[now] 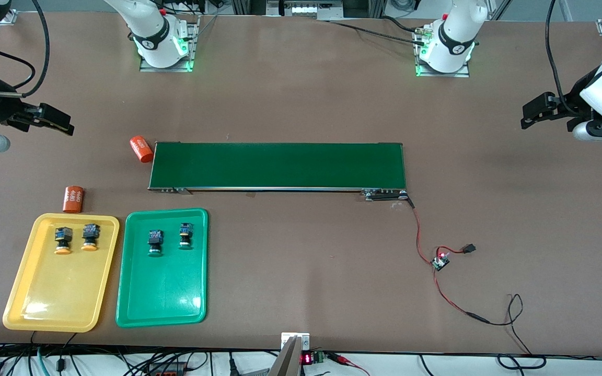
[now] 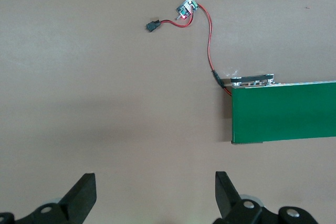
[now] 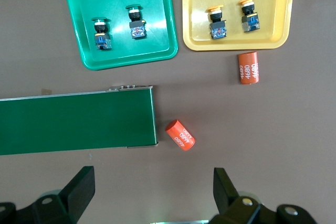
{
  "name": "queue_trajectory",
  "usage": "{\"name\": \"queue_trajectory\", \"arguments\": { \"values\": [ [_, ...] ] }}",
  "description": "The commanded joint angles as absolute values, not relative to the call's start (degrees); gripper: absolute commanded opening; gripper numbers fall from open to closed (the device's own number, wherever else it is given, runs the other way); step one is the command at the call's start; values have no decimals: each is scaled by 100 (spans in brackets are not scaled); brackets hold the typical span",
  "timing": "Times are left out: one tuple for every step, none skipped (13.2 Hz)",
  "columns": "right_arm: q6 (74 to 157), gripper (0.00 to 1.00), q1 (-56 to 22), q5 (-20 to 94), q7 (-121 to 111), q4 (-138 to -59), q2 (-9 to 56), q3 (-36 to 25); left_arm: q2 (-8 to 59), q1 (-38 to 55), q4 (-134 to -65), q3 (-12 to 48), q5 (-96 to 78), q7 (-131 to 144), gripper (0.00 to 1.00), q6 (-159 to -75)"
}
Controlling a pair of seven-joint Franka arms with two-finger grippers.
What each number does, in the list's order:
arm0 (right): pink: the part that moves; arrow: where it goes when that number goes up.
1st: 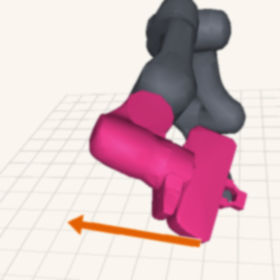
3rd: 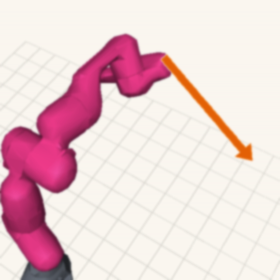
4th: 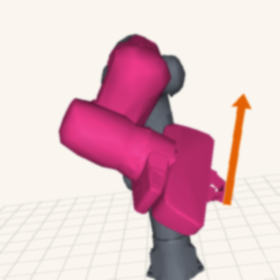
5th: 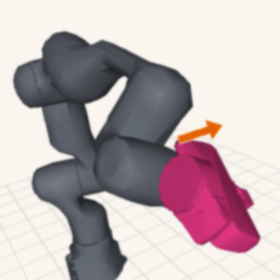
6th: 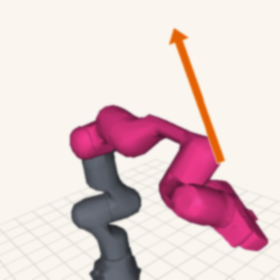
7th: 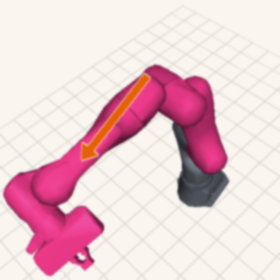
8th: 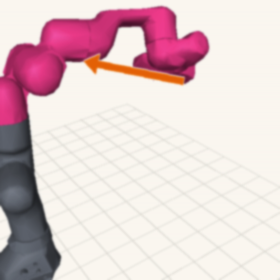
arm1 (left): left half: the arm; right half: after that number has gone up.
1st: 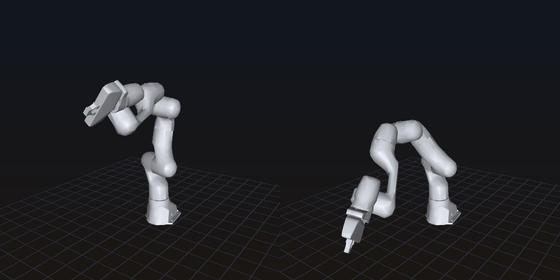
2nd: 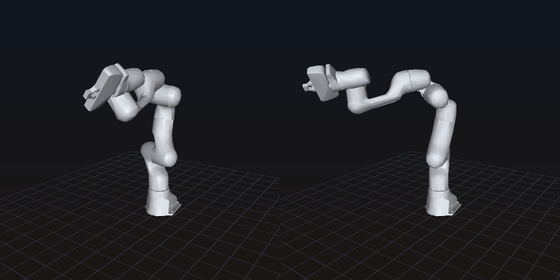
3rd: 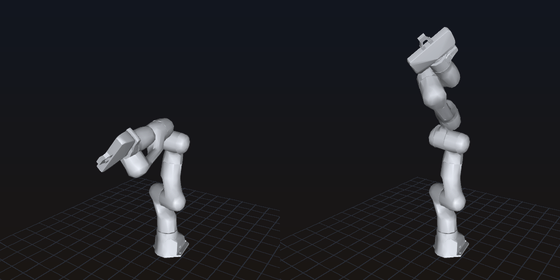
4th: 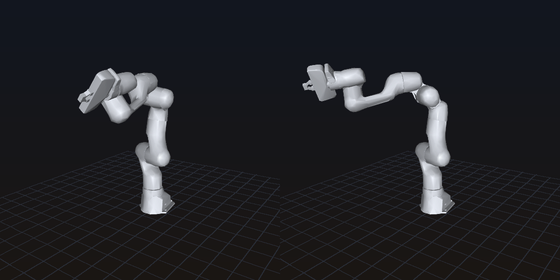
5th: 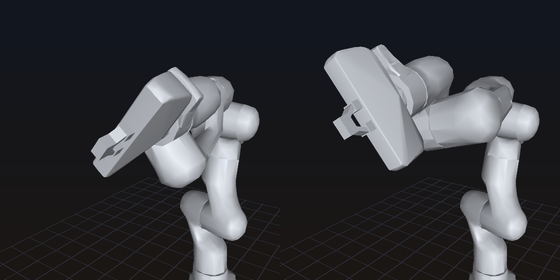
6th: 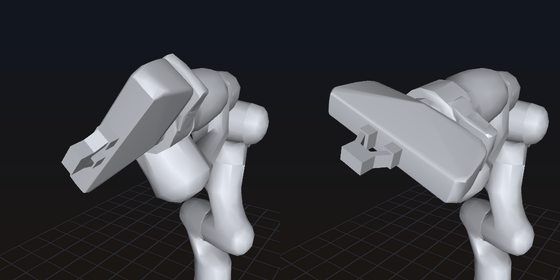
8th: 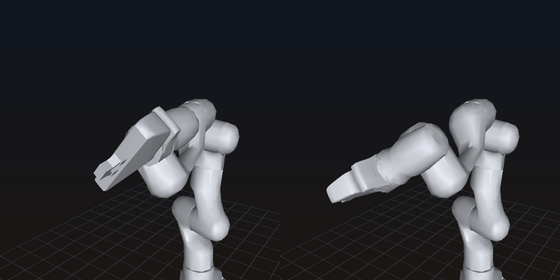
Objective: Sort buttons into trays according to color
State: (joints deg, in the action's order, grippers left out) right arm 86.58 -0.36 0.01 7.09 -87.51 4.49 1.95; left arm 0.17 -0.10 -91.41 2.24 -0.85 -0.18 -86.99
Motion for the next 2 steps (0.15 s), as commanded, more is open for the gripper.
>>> {"name": "queue_trajectory", "arguments": {
  "values": [
    [8631, 100, -114, 106, 826, -8587, 510, 132, 35, -26, -9018, 237, -185, 9, 100, -8596],
    [8631, 100, -114, 114, 826, -8587, 510, 132, 35, -26, -9018, 237, -185, 9, 100, -8596]
  ]
}}
